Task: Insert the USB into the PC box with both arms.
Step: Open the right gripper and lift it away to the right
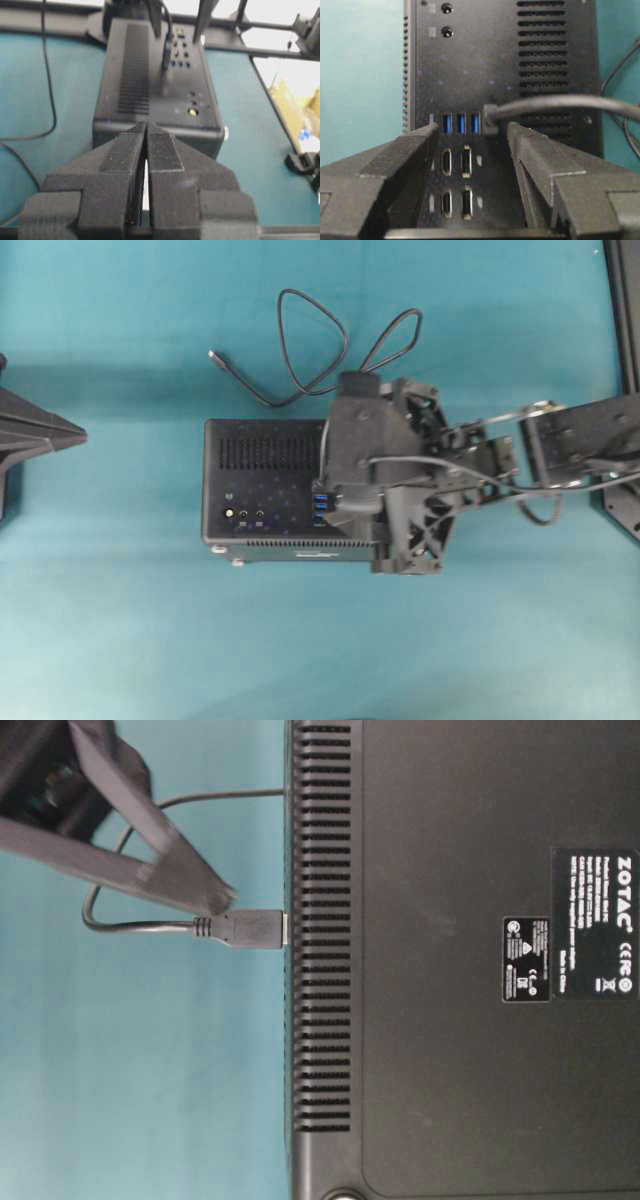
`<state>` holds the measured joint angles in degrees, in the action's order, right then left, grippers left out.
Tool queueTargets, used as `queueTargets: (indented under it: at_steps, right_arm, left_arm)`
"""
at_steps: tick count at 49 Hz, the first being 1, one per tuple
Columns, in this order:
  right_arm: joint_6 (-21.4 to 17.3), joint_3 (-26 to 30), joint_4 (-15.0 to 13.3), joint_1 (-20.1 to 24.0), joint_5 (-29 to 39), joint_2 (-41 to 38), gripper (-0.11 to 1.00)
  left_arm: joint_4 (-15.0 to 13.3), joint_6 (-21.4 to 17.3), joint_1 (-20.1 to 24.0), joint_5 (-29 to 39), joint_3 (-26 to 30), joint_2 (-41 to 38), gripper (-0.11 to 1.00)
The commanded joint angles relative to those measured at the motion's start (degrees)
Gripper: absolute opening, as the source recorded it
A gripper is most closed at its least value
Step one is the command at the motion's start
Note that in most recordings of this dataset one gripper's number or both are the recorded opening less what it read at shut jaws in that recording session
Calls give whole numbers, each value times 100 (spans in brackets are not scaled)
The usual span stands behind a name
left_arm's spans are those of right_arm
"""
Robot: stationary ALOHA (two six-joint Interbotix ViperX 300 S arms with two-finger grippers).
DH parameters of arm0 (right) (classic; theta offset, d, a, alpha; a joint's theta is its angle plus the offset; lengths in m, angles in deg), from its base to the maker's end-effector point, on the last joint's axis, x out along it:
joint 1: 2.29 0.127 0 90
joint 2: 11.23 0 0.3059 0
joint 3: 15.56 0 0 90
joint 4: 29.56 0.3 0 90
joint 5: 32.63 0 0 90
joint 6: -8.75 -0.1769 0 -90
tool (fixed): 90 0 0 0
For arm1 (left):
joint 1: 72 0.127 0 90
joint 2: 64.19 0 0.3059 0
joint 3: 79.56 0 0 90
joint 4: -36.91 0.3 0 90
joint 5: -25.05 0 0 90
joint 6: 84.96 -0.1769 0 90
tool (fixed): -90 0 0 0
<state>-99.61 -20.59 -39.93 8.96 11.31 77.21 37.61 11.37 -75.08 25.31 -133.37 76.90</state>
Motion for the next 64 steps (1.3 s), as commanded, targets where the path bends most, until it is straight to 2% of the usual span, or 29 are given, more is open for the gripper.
queueTargets:
  at_steps: [1,15,30,64]
  right_arm:
    - [-53,-9,-9,9,-44,272,66]
    - [-53,-325,-9,18,-53,650,67]
    - [-53,-703,-18,9,-79,1239,67]
    - [-62,-1617,-9,0,-896,2136,67]
  left_arm:
    - [9,53,-18,26,70,0,0]
    - [9,97,-18,334,114,105,0]
    - [9,97,-18,360,167,88,0]
    - [18,-53,-18,369,211,88,0]
